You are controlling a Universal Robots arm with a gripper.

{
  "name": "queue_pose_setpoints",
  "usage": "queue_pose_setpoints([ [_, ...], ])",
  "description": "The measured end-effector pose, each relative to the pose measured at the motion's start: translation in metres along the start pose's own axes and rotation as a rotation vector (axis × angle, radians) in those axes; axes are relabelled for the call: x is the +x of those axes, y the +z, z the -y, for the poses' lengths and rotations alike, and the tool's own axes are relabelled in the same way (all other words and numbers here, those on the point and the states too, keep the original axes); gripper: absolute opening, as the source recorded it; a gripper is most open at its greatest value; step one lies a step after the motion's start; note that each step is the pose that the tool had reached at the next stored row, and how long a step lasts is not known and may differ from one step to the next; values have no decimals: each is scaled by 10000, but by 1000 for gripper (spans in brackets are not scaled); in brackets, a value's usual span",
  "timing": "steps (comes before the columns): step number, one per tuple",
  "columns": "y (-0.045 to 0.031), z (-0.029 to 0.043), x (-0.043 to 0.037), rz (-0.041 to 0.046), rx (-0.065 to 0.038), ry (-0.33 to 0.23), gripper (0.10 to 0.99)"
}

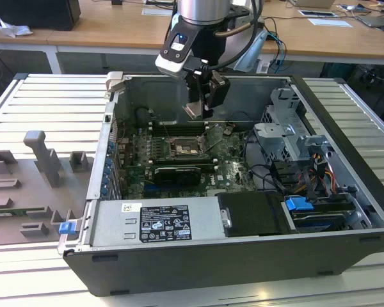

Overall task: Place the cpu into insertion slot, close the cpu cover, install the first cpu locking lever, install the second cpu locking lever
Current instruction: 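Place the cpu into insertion slot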

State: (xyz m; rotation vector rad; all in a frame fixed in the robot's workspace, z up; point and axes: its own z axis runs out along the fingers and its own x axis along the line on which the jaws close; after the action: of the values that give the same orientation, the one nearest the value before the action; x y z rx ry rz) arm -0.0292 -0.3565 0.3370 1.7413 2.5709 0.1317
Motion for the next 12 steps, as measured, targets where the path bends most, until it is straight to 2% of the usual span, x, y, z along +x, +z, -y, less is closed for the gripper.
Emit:
queue_pose_setpoints([
  [7,96,11,-1,84,-19,940,541],
  [12,172,43,8,117,-27,1313,541],
])
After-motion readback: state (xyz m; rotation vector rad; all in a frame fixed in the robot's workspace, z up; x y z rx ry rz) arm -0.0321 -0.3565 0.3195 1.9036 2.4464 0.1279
